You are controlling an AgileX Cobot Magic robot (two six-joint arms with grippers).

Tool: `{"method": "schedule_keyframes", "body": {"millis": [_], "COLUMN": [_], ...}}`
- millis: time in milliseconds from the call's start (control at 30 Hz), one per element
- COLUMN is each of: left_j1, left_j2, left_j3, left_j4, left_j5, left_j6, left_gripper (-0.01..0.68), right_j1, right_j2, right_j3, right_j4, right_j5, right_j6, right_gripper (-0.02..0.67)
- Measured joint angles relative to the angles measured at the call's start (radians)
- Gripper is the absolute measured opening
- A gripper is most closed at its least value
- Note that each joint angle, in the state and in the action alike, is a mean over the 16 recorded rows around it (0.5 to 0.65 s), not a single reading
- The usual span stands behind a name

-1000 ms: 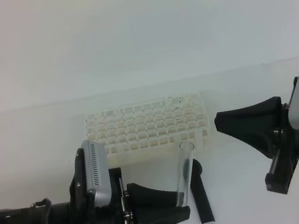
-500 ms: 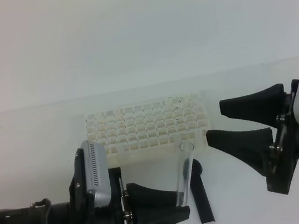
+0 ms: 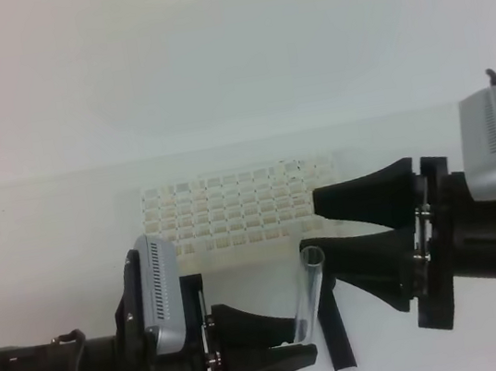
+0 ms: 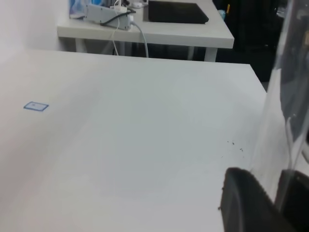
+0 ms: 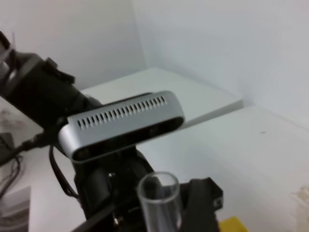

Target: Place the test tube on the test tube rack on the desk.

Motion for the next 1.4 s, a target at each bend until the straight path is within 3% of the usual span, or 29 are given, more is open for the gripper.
{"method": "schedule_keyframes", "body": {"millis": [533, 1067, 1167, 1400], "left_j1": [0.0, 0.0, 0.0, 0.0], "left_j2": [0.0, 0.001, 0.003, 0.008], "left_j3": [-0.026, -0.11, -0.123, -0.134], "left_j4": [-0.081, -0.088, -0.088, -0.088], "left_j5": [-0.002, 0.0, 0.001, 0.002], "left_j6": [-0.004, -0.034, -0.043, -0.075], "left_gripper": [0.111, 0.111, 0.111, 0.111], "right_j1": [-0.001, -0.001, -0.001, -0.001], "right_j2": [0.049, 0.049, 0.049, 0.049], "right_j3": [-0.068, -0.148, -0.148, -0.151], "right_j4": [0.128, -0.138, -0.154, -0.159], "right_j5": [-0.129, -0.167, -0.154, -0.103], "right_j6": [-0.063, 0.092, 0.1, 0.088], "right_gripper": [0.494, 0.492, 0.462, 0.304]}}
